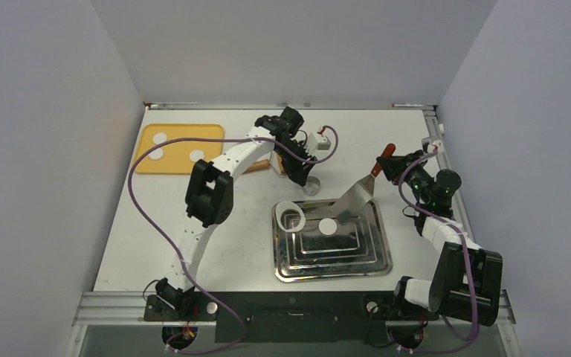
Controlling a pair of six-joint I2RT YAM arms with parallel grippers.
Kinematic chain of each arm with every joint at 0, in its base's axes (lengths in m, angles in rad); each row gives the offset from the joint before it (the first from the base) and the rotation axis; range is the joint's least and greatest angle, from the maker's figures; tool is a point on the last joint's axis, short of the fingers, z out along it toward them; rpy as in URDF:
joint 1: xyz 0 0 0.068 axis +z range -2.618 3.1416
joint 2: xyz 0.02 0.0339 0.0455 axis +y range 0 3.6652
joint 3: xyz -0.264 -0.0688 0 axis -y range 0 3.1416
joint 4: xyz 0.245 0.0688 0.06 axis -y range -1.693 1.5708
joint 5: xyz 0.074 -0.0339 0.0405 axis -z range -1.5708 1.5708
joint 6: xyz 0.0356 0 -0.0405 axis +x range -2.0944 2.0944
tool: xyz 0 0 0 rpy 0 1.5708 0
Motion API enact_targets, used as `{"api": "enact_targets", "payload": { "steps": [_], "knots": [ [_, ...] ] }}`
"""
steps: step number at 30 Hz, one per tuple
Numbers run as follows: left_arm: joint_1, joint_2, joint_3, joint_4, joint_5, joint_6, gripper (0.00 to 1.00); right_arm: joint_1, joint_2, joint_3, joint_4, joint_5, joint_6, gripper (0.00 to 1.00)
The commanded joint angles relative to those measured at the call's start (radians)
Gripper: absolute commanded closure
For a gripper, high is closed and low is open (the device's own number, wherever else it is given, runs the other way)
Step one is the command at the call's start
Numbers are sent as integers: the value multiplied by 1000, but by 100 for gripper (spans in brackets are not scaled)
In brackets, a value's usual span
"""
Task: Roll out the dumpling wrappers from the dough
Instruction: Scoop the dumpling wrapper from the work surface.
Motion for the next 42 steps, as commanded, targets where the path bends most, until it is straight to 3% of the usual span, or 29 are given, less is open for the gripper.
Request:
{"api": "enact_targets", "payload": {
  "steps": [1, 5, 7, 15, 18, 22, 28, 35, 42],
  "knots": [
    [-21, -213, -140, 40, 19, 61, 53, -1, 6, -70, 246, -74, -6, 92],
    [-102, -341, -401, 189, -82, 122, 48, 0, 26, -77, 264, -77, -15, 92],
    [-147, -338, -454, 243, -129, 139, 46, 0, 52, -78, 298, -89, 4, 92],
    [-164, -192, -369, 315, -154, 125, 43, 0, 167, -41, 292, -176, 51, 92],
    [-179, -146, -346, 293, -171, 144, 47, 3, 179, -40, 270, -198, 63, 92],
    [-174, -130, -378, 312, -190, 150, 52, 26, 167, -32, 185, -193, 35, 92],
    [-173, -133, -420, 340, -210, 162, 52, 108, 162, -47, 74, -177, -3, 92],
    [-169, -126, -420, 345, -211, 161, 52, 222, 162, -112, 214, -123, 96, 92],
    [-167, -130, -422, 349, -212, 160, 52, 347, 130, -184, 303, 30, 162, 92]
  ]
}}
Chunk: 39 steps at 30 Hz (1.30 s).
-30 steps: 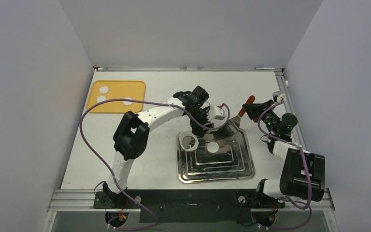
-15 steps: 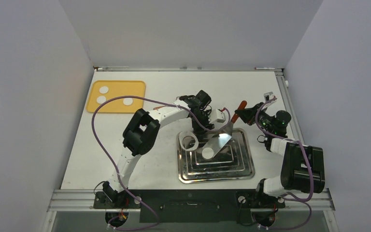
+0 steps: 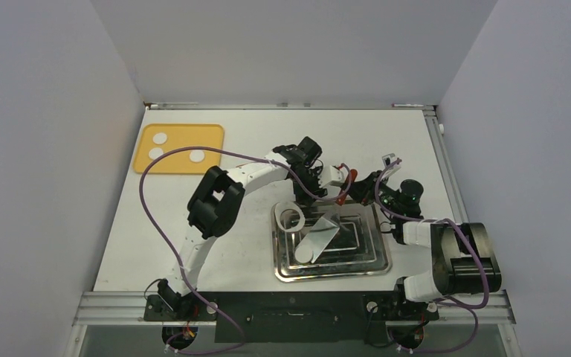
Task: Roll out the dumpling wrappers from the dough
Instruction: Scoop the dumpling wrapper from the work surface.
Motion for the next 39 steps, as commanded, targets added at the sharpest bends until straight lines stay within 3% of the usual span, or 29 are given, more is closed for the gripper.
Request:
{"api": "enact_targets", "payload": {
  "steps": [1, 8, 14, 18, 29, 33, 39],
  "knots": [
    [-6, 6, -17, 28, -30, -4, 52, 106, -50, -58, 170, 68, -14, 92],
    [2, 1, -19, 28, -17, -8, 52, 263, -192, -182, 249, 378, -29, 92],
    [5, -8, -14, 28, -14, -8, 52, 420, -387, -232, 148, 606, -147, 92],
    [5, -4, -4, 25, -11, -10, 52, 503, -433, -257, 135, 684, -182, 92],
    [7, -4, 7, 19, -7, -15, 52, 538, -265, -339, 416, 840, 13, 92],
    [9, -5, 13, 19, -3, -17, 52, 535, -325, -381, 387, 952, 66, 92],
    [15, -11, 28, 8, 7, -16, 52, 471, -467, -391, 224, 910, 131, 92]
  ]
}}
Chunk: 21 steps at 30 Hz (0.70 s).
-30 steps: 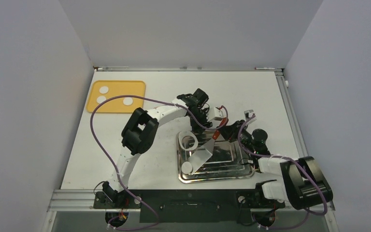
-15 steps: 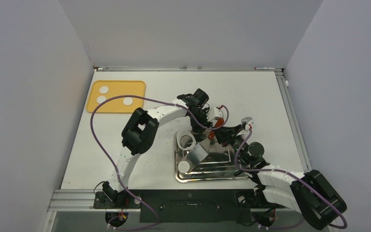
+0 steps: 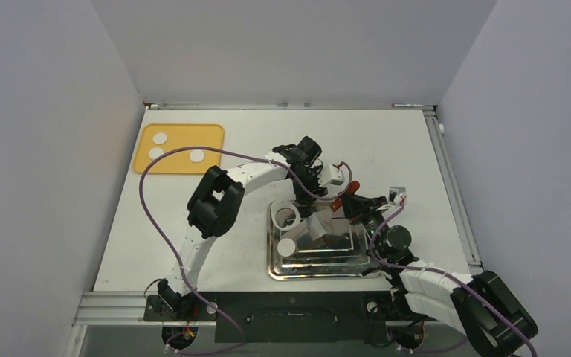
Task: Roll out the dumpling wrappers from the dough
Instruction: Scoop the dumpling wrapper from the work surface.
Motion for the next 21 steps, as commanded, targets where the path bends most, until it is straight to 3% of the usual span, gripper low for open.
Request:
{"api": "enact_targets", "payload": {
  "steps": [1, 9, 21],
  "knots": [
    [7, -13, 32, 0, 5, 0, 52, -55, -105, -39, -79, 7, 62, 92],
    [7, -30, 58, -35, 38, -8, 52, -108, -62, -59, -47, -79, 159, 92],
    [24, -59, 99, -95, 82, -14, 52, 49, 46, -71, 141, 44, 83, 92]
  ]
}}
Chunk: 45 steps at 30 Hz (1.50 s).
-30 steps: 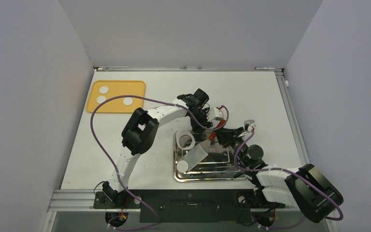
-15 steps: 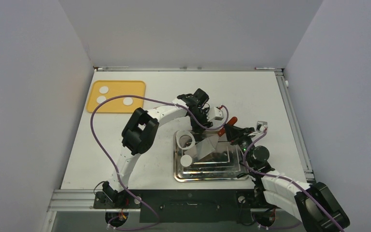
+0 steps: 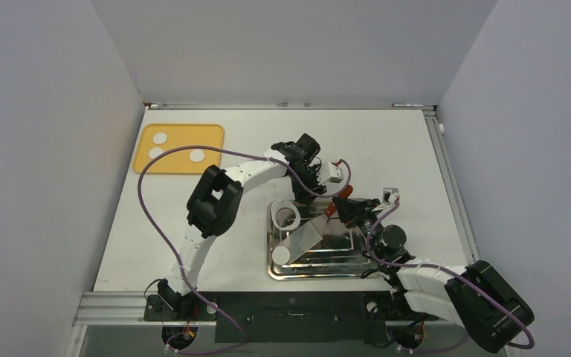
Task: Roll out the dumpling wrappers from the dough
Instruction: Scoop the dumpling wrapper from the work surface.
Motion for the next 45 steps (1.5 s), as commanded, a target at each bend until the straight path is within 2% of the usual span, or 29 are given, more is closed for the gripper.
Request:
{"api": "enact_targets", "payload": {
  "steps": [1, 7, 11, 15, 19, 21, 23, 28, 33, 40, 45],
  "knots": [
    [16, -71, 93, -78, 79, -7, 52, 55, 29, -76, 195, 84, -10, 92],
    [46, -204, 123, -205, 163, 29, 52, 108, -1, -109, 199, 231, 10, 92],
    [112, -328, 46, -356, 204, 138, 52, 207, -57, -111, 155, 380, -7, 92],
    [202, -469, -185, -457, 129, 327, 53, 291, -119, -111, 57, 523, -16, 92],
    [223, -604, -549, -367, -19, 442, 55, 334, -160, -105, -16, 580, -24, 92],
    [210, -635, -677, -327, -34, 494, 55, 340, -161, -90, -50, 584, -37, 92],
    [199, -644, -742, -299, -29, 495, 55, 338, -145, -83, -72, 595, -18, 92],
    [230, -629, -722, -325, 73, 461, 55, 313, -49, -127, -36, 631, 163, 92],
    [270, -619, -682, -347, 114, 443, 55, 273, -7, -152, 35, 599, 231, 92],
    [384, -588, -603, -380, 152, 430, 55, 133, -68, -167, 22, 454, 268, 92],
    [485, -581, -537, -391, 154, 432, 54, 91, -149, -168, -44, 414, 292, 92]
  ]
}}
